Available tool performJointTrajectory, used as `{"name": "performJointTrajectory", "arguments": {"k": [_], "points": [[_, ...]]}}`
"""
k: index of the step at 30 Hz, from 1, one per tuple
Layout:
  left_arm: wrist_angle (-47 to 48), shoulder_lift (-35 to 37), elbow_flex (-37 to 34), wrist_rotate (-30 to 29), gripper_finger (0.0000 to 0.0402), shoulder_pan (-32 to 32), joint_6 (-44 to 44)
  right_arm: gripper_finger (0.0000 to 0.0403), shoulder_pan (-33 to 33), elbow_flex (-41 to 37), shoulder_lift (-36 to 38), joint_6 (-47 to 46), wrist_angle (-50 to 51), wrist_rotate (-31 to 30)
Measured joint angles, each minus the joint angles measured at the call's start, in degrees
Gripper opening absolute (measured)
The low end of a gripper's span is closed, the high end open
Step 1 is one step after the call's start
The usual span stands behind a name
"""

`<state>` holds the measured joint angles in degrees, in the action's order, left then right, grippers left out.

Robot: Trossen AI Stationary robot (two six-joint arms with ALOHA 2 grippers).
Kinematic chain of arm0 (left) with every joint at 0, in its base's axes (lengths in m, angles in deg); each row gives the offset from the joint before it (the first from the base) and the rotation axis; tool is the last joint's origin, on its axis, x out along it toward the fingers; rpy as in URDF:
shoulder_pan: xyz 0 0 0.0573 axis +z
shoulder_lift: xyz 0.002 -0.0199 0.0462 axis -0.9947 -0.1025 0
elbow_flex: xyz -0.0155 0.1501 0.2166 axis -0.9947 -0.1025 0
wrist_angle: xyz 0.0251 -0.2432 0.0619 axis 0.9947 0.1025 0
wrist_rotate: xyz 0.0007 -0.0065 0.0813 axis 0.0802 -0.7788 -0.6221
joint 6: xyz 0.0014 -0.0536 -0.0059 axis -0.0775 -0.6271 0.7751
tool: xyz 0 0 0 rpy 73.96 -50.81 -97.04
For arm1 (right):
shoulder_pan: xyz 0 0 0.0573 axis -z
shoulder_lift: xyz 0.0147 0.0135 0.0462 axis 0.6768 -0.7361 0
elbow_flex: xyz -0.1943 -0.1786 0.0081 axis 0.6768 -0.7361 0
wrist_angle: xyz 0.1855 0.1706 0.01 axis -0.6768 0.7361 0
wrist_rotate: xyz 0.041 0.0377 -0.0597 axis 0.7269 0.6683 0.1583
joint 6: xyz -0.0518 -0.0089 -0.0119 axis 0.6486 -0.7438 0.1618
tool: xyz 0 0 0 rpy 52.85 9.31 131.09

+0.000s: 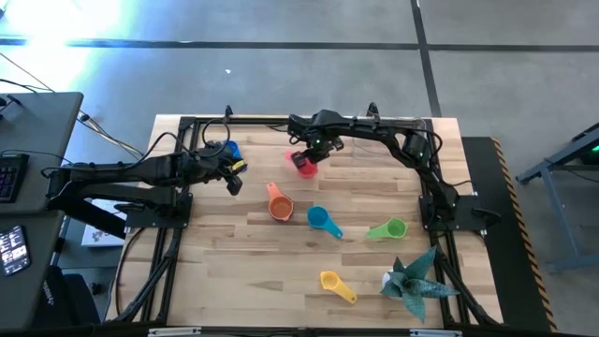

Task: Nest measuring cups in basket
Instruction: Stack the red measuring cup on top of the orange measuring cup

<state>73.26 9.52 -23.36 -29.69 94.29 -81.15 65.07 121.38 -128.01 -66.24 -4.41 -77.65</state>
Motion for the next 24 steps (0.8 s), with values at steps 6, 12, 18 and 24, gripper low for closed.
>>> {"name": "performJointTrajectory", "arguments": {"k": [6, 12, 18, 24], "points": [[0.98, 1.16, -0.03, 1.88, 0.0101, 0.0, -0.04, 0.0002, -4.04, 5.82, 0.08, -4.16, 2.59, -1.83], [1.42, 3.49, -0.04, 3.37, 0.0101, -0.06, 0.16, 0.0001, -8.33, 12.11, 0.12, -9.71, 7.42, -4.68], [3.86, 6.19, -0.04, 3.37, 0.0101, -0.06, 2.41, 0.0001, -13.32, 16.33, 0.12, -16.83, 7.77, -8.54], [5.99, 8.62, -0.04, 3.39, 0.0101, -0.06, 2.47, 0.0001, -18.72, 16.53, 0.15, -26.37, 8.09, -12.04]]}}
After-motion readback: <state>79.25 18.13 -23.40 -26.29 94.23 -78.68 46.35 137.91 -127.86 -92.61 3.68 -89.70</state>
